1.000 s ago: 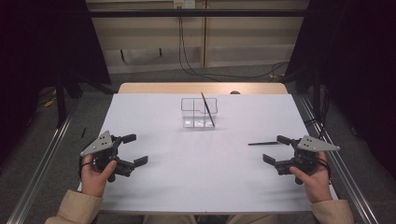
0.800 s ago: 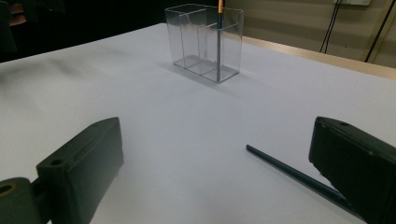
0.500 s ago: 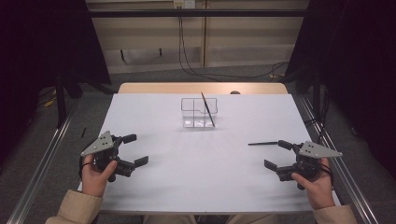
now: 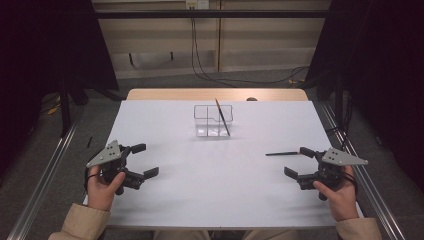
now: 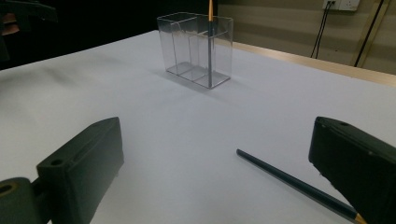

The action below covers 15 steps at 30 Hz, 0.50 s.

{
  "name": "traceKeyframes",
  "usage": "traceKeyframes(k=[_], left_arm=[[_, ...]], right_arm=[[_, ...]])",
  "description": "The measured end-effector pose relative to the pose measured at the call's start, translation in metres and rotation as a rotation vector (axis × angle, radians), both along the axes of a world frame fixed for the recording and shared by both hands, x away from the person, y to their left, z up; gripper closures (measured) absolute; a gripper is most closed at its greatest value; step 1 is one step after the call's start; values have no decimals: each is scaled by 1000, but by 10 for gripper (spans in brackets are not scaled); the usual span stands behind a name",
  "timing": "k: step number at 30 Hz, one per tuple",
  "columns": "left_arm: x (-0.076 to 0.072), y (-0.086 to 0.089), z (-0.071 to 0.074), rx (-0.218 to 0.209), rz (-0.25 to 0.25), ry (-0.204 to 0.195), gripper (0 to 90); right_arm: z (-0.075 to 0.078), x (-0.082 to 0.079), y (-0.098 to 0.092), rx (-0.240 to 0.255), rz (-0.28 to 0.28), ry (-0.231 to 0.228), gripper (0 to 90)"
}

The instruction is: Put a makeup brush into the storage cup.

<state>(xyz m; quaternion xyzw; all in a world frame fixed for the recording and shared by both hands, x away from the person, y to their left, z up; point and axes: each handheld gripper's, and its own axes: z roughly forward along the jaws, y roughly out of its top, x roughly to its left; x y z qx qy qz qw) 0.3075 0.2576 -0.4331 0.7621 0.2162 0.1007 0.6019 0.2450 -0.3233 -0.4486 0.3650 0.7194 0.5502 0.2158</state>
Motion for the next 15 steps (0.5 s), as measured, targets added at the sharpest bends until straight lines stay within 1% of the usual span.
traceKeyframes(k=[6, 15], left_arm=[[0, 0, 0, 0, 0, -1, 7], [0, 0, 0, 3, -1, -3, 7]], right_arm=[[0, 9, -3, -1, -16, 6, 29], [2, 23, -7, -24, -42, 4, 29]])
